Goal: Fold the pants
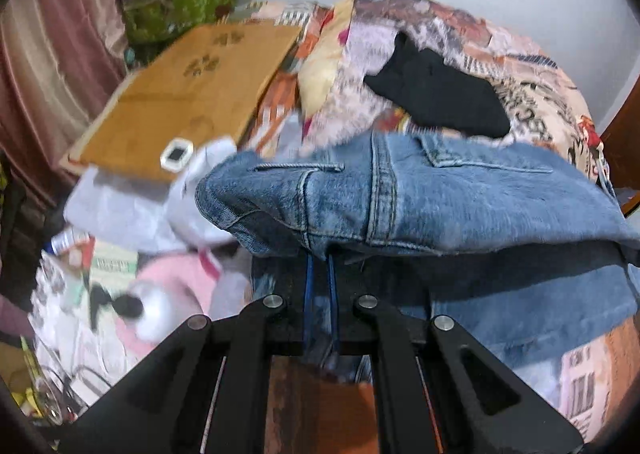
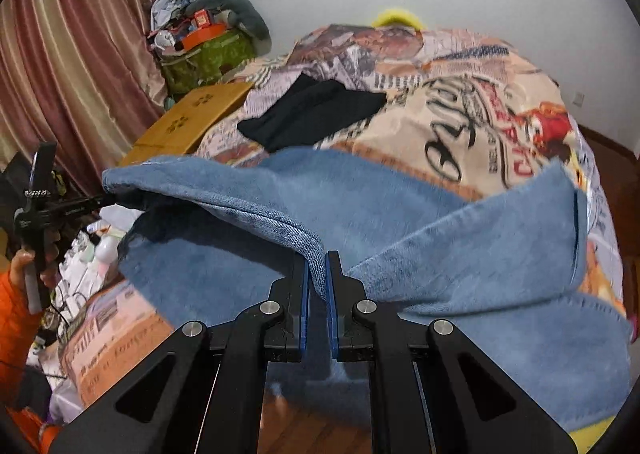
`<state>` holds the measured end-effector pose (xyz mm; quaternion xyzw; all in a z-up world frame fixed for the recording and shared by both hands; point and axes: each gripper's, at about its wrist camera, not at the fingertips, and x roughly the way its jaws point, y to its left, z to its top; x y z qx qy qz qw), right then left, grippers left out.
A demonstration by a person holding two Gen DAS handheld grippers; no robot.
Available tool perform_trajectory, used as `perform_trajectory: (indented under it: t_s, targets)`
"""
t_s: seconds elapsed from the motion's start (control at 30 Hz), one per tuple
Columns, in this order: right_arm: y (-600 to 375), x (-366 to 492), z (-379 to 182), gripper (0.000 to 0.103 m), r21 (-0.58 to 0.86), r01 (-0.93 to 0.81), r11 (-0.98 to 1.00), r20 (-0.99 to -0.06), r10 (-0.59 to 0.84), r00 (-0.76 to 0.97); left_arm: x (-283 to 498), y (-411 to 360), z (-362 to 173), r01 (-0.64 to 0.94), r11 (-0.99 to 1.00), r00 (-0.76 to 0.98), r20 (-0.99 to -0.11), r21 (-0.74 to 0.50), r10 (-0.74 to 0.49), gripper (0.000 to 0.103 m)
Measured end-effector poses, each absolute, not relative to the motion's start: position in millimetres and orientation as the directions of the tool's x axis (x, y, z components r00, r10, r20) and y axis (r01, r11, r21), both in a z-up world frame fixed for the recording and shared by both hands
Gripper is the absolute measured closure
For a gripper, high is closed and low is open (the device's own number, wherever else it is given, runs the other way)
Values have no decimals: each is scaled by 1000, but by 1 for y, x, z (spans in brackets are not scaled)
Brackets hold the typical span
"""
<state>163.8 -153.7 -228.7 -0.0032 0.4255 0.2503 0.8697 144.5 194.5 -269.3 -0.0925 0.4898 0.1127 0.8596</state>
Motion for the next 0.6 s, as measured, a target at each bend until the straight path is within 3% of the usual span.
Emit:
perform_trajectory:
  t_s: [0.23,0.43,0.5,0.57,0.6]
  targets:
    - [-155,155,-232,94,229,-424,876,-765,431,478,128,183,-298,-281,959,411,-907,-24,98,96]
    - [-156,151,-224,91,229,-424,876,-768,430,474,118,176,-269,-261,965,454,-886,-25,100,92]
    - [-158,150,-222,90,239,-416,877,-765,434,476,119,174,-256,-260,965,475,-873,-24,106,79]
    - [-161,149,-219,90,246,-409,879,-760,437,481,122,172,-243,-262,965,507,-855,-28,112,47]
    - [-162,148,-216,88,250,-407,879,-757,440,484,124,170,-237,-261,965,519,-847,-30,114,43]
